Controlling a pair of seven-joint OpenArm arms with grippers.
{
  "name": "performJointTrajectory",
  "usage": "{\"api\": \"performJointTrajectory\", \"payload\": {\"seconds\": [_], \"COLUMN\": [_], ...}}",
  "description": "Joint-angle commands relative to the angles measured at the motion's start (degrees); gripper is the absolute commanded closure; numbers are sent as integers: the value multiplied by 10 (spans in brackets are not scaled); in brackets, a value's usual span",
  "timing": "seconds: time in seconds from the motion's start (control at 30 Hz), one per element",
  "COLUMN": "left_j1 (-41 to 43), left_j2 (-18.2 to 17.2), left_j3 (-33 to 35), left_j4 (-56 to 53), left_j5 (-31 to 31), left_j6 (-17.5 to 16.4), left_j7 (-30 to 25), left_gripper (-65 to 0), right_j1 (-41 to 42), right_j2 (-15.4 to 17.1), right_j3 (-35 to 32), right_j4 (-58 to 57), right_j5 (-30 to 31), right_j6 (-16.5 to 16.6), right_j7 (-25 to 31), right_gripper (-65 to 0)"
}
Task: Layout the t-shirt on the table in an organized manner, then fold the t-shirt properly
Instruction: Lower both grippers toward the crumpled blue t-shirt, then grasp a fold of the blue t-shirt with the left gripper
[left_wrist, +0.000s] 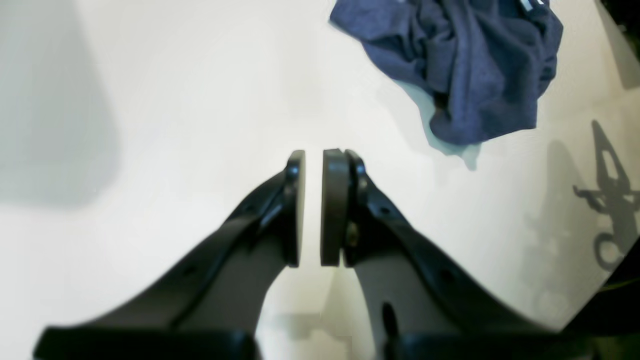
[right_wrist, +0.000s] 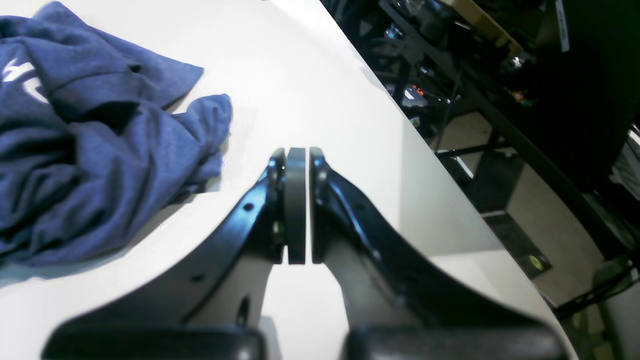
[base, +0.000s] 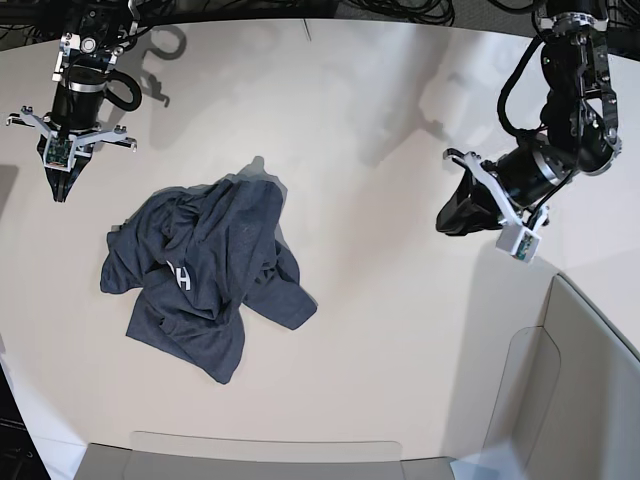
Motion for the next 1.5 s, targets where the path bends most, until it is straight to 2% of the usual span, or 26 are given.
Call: {"api": "performJointTrajectory", "payload": {"seconds": [0.0, 0.13, 0.23, 0.33, 0.4, 0.47, 0.63, 0.8, 1.03, 1.27, 1.47], "left_j1": [-8, -25, -40, -54, -66, -77, -91, -110, -134, -135, -155], "left_j2": [-5, -5, -4, -2, -2, -2, -1, 13, 62, 66, 78], "left_j3": [6, 29, 44, 61, 73, 80, 83, 106, 139, 188, 190], "left_j4": [9, 8, 8, 7, 1, -4, -5, -17, -31, -31, -57], "left_j5": [-12, -12, -11, -11, -11, -11, -11, -10, 78, 113, 138], "left_j6": [-20, -118, -149, -149, -149, -148, -147, -146, -146, -146, -146], "left_j7": [-12, -9, -9, -9, -9, -9, -9, -12, -14, -18, -42], "left_gripper": [-64, -64, -64, -64, -65, -74, -138, -153, -153, -153, -153], "right_j1": [10, 25, 34, 50, 66, 83, 122, 158, 191, 225, 235], "right_j2": [5, 5, 11, 11, 6, -5, -19, -21, -21, -16, -16], "right_j3": [1, -15, -37, -48, -49, -49, -49, -49, -48, -46, -46], "right_j4": [9, 9, 9, 8, 8, 8, 8, 7, -11, -93, -108], "right_j5": [-1, -1, -1, -1, 0, 1, 1, 2, 9, 105, 146], "right_j6": [-4, -3, 2, 39, 67, 80, 83, 85, 86, 86, 86], "right_j7": [18, 18, 18, 16, -8, -36, -100, -145, -150, -150, -150], "right_gripper": [-1, -1, -2, -2, -2, -2, -2, -3, -3, -3, -3]}}
